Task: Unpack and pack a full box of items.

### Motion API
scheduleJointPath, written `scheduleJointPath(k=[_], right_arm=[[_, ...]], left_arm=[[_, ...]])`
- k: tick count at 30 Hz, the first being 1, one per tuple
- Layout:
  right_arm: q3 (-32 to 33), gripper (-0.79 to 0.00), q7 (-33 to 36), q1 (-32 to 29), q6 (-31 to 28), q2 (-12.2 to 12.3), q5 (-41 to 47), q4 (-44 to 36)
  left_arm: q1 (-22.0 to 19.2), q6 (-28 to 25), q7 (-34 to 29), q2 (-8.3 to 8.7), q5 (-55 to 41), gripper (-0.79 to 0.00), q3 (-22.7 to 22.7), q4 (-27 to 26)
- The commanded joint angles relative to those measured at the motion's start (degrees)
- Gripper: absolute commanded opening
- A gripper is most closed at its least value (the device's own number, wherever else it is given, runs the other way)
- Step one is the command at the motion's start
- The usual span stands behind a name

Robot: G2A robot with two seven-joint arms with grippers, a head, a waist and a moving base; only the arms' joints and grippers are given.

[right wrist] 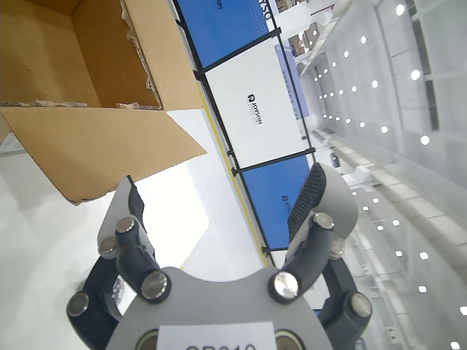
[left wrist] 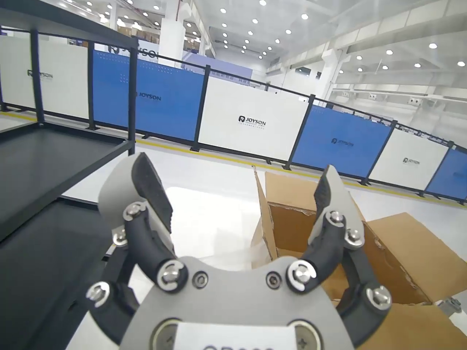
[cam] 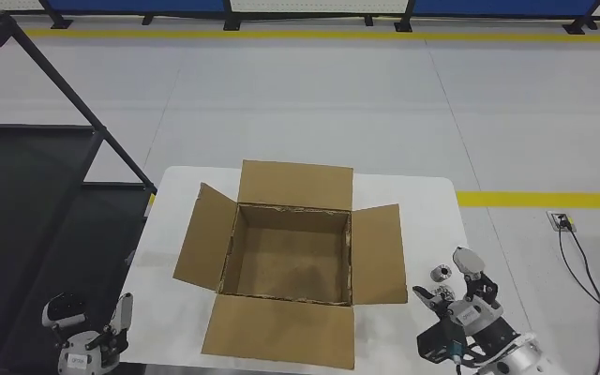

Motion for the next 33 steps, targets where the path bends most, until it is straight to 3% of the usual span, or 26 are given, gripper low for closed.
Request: scheduleJointPath(k=[1,7,11,14,26,30,33], right_arm=[[4.05,0.0,-1.25,2.24,-8.15,0.52,6.05,3.87],[11.84,0.0,-3.36,7.41,-30.27,2.7,12.25,13.98],[11.44,0.0,1.08,11.3,-34.7,3.7,10.2,21.09],[8.37,0.0,2.92,12.17,-35.11,4.72,6.67,25.0],[8.37,0.0,2.92,12.17,-35.11,4.72,6.67,25.0],[8.37,0.0,2.92,12.17,-35.11,4.72,6.67,25.0],[6.65,0.0,4.1,13.44,-35.11,4.42,14.51,30.3]], left_arm=[[0.88,-0.07,2.81,-0.18,-1.25,0.0,-0.82,-0.1],[2.04,2.42,6.91,-0.75,-3.64,0.0,-2.68,-0.37],[4.12,1.92,8.65,-1.18,-5.91,0.0,-2.39,-1.33],[4.12,1.92,8.65,-1.18,-5.91,0.0,-2.39,-1.33],[4.12,1.92,8.65,-1.18,-5.91,0.0,-2.39,-1.33],[2.57,4.58,2.36,-1.12,-3.44,0.0,-1.74,-1.47],[2.21,6.79,-0.71,-1.09,2.04,0.0,-1.16,-1.85]])
